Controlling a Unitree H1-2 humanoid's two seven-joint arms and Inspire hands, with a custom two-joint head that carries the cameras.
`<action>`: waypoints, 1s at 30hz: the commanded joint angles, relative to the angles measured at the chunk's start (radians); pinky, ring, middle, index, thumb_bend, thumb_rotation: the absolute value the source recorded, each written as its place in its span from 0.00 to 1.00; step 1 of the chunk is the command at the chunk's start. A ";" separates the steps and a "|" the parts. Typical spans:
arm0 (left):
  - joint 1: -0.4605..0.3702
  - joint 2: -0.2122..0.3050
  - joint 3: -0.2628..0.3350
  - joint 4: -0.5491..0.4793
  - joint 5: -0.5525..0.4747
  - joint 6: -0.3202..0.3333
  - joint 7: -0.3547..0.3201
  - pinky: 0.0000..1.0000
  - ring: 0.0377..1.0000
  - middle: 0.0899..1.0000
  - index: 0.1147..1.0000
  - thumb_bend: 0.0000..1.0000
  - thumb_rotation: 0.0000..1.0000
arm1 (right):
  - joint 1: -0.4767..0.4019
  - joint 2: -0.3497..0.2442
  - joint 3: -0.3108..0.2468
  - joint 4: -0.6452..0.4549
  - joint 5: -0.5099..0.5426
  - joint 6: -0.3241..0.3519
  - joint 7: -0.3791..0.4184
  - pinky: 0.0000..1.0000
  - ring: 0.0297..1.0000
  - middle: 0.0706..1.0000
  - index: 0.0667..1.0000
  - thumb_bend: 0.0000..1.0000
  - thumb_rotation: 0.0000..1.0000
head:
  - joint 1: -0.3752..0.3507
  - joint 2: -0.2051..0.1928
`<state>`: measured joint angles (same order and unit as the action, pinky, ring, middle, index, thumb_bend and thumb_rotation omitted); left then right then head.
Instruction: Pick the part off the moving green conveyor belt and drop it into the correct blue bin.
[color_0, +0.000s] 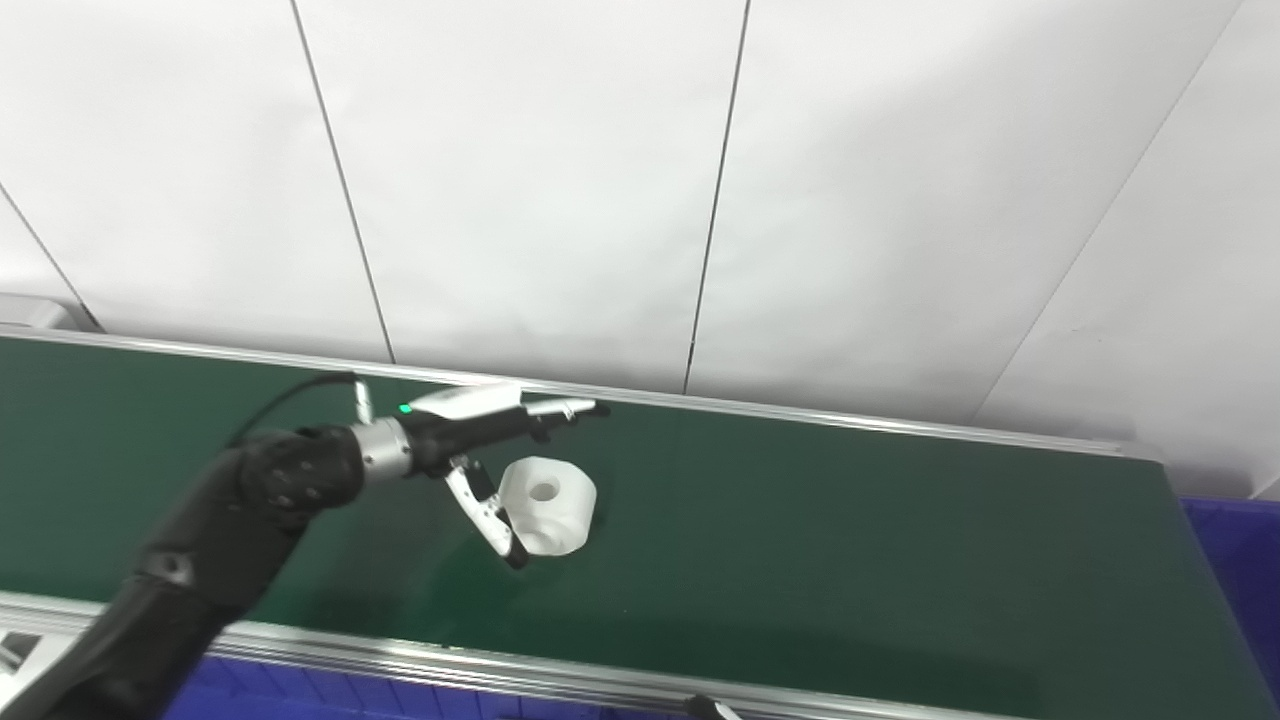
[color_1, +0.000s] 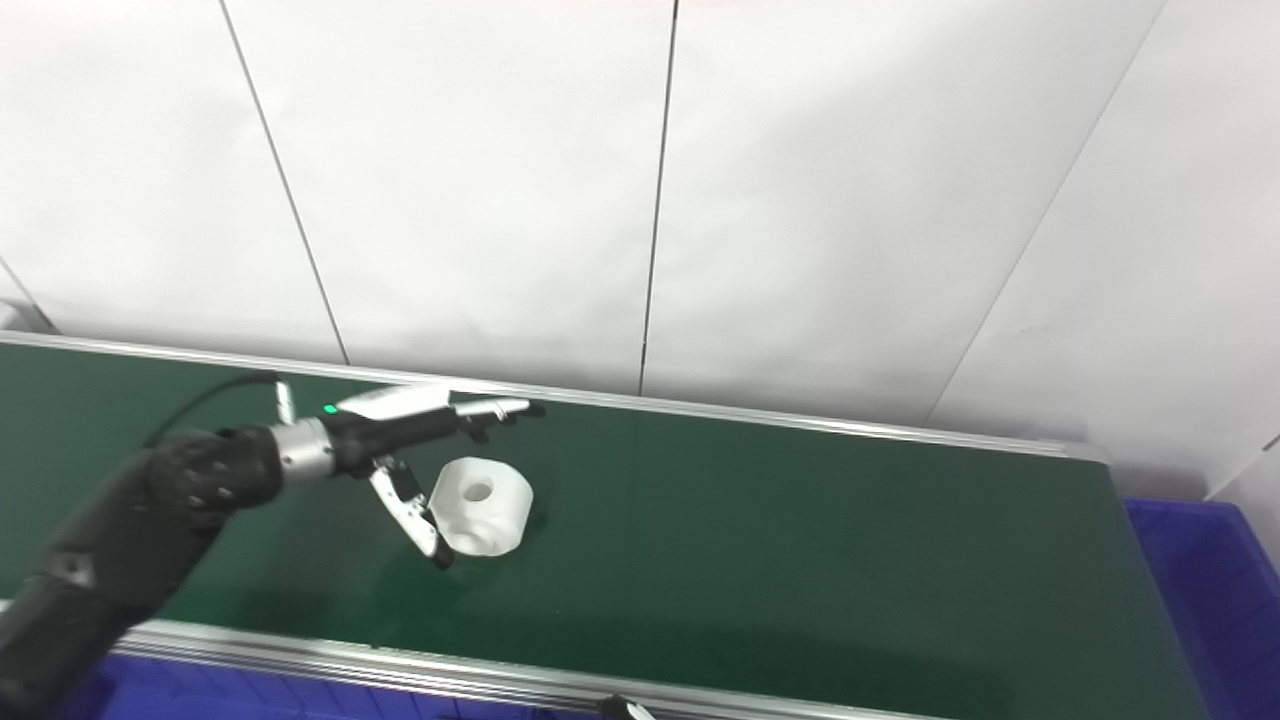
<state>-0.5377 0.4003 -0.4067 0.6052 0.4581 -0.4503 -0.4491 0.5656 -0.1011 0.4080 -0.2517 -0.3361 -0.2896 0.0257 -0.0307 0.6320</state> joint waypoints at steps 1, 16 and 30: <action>-0.052 -0.030 -0.065 0.094 0.101 -0.019 0.118 0.57 0.74 0.94 0.99 1.00 0.15 | 0.002 0.010 0.005 -0.029 -0.001 -0.025 0.001 0.76 0.86 0.90 0.86 0.29 0.63 | -0.004 -0.003; -0.041 -0.115 -0.330 0.313 0.170 -0.019 0.534 0.18 0.21 0.26 0.29 0.76 0.00 | 0.005 0.008 0.000 -0.041 -0.004 -0.021 -0.001 0.77 0.86 0.90 0.86 0.31 0.63 | -0.018 0.006; -0.026 -0.042 -0.286 0.158 -0.071 -0.019 0.435 0.11 0.13 0.13 0.10 0.68 0.00 | 0.010 0.008 0.010 -0.041 0.000 -0.023 0.005 0.78 0.87 0.91 0.87 0.31 0.67 | -0.015 0.028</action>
<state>-0.5768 0.3308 -0.6958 0.7737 0.3934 -0.4835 0.0301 0.5619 -0.1005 0.4104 -0.2707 -0.3415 -0.2894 0.0273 -0.0460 0.6565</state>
